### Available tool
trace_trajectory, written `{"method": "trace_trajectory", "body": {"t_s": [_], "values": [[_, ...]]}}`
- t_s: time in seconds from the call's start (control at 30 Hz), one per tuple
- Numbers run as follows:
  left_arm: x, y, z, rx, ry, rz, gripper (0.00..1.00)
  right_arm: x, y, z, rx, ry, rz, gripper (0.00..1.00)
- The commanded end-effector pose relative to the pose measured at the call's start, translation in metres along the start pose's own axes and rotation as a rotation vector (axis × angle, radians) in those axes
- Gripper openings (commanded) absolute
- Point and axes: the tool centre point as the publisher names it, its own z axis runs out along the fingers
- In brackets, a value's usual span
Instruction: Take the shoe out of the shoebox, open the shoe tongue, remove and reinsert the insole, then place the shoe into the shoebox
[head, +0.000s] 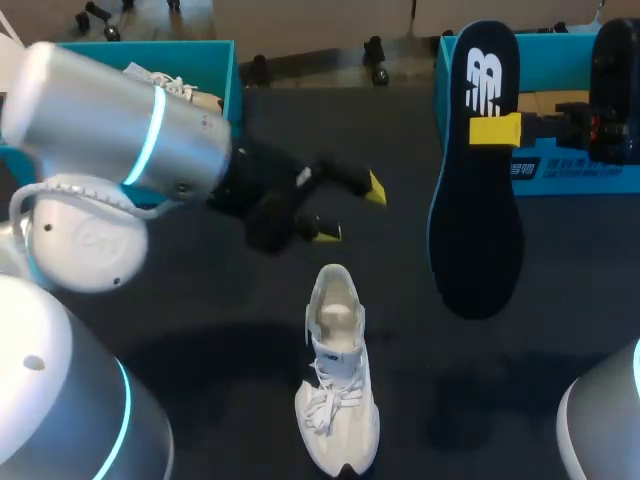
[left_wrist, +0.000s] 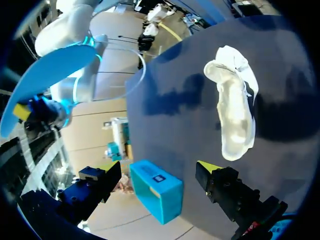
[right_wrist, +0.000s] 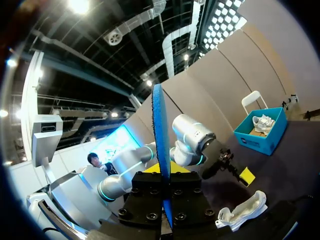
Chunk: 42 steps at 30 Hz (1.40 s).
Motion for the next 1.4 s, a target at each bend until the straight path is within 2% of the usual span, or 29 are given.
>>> {"method": "trace_trajectory", "body": {"t_s": [0.03, 0.07, 0.57, 0.67, 0.9, 1.07, 1.2, 1.33, 1.4], "values": [[-0.003, 0.012, -0.018, 0.02, -0.221, -0.019, 1.0, -0.002, 0.001, 0.002, 0.001, 0.002, 0.0, 0.0], [-0.007, 0.018, -0.021, 0.041, -0.226, -0.02, 1.0, -0.002, 0.001, 0.002, 0.001, 0.002, 0.0, 0.0], [-0.007, 0.018, -0.021, 0.041, -0.226, -0.02, 1.0, -0.002, 0.001, 0.002, 0.001, 0.002, 0.0, 0.0], [-0.011, 0.026, -0.021, 0.017, -0.295, 0.045, 1.0, -0.002, 0.001, 0.002, 0.001, 0.002, 0.0, 0.0], [-0.013, 0.046, -0.033, 0.022, -0.445, 0.097, 1.0, -0.002, 0.001, 0.002, 0.001, 0.002, 0.0, 0.0], [-0.01, 0.065, -0.035, 0.048, -0.518, 0.081, 1.0, -0.002, 0.001, 0.002, 0.001, 0.002, 0.0, 0.0], [-0.011, 0.067, -0.036, 0.065, -0.536, 0.083, 1.0, -0.002, 0.001, 0.002, 0.001, 0.002, 0.0, 0.0], [-0.011, 0.067, -0.036, 0.065, -0.536, 0.083, 1.0, -0.021, 0.011, -0.002, 0.006, 0.004, 0.056, 0.0], [-0.011, 0.067, -0.036, 0.065, -0.536, 0.083, 1.0, -0.037, 0.015, -0.006, -0.005, 0.017, 0.098, 0.0]]}}
